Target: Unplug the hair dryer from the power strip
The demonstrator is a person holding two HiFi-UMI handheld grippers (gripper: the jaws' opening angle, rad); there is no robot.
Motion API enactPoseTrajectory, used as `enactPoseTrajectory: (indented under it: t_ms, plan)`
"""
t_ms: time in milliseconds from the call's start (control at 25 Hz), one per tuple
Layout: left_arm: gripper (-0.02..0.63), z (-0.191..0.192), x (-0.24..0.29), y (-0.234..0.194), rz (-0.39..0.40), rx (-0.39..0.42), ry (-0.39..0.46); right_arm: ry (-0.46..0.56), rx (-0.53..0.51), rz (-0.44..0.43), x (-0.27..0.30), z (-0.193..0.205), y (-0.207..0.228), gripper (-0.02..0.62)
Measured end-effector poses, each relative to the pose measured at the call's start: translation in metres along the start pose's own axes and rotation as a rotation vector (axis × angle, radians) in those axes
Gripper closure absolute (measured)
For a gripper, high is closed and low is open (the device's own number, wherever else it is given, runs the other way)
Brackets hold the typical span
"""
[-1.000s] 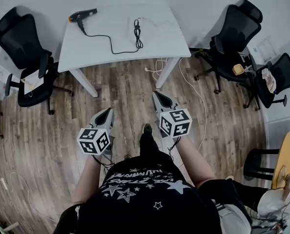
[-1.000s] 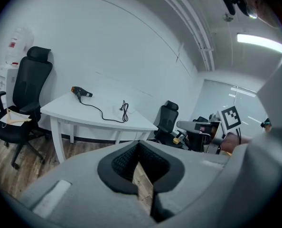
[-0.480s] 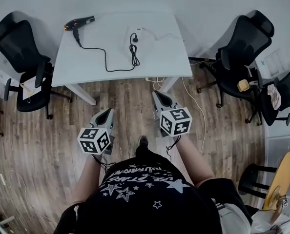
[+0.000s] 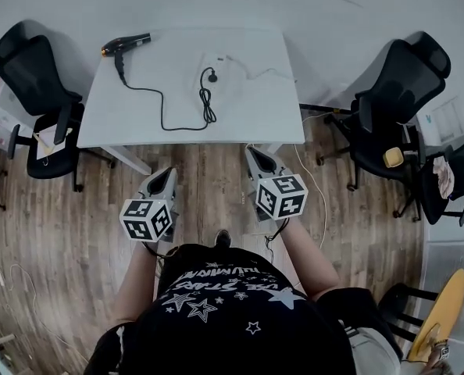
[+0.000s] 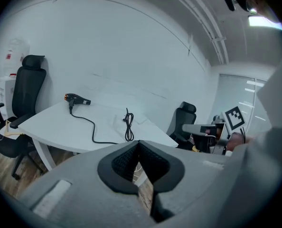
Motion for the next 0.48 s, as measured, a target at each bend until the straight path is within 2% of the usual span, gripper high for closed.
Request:
enactPoseTrajectory:
  t_ms: [160, 480]
  plan:
    - [0.6, -0.007, 0.008, 0.001, -0.018, -0.016, 0.013, -0.007, 0.01, -0.011, 0.007, -0.003, 0.009, 0.586]
    - [0.598, -0.011, 0.031, -0.012, -0.01, -0.015, -0.018, -0.021, 0.036, 0.004, 0.02, 0.001, 0.019, 0.586]
Point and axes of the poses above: the fingertips, and each gripper's own axes: x forward along the fingers, y to its right, z out of its underside, the point moved 5 cm from there along -x, backward along the fingers, and after that the axes turned 2 degrees about x, right-handed, at the moved point
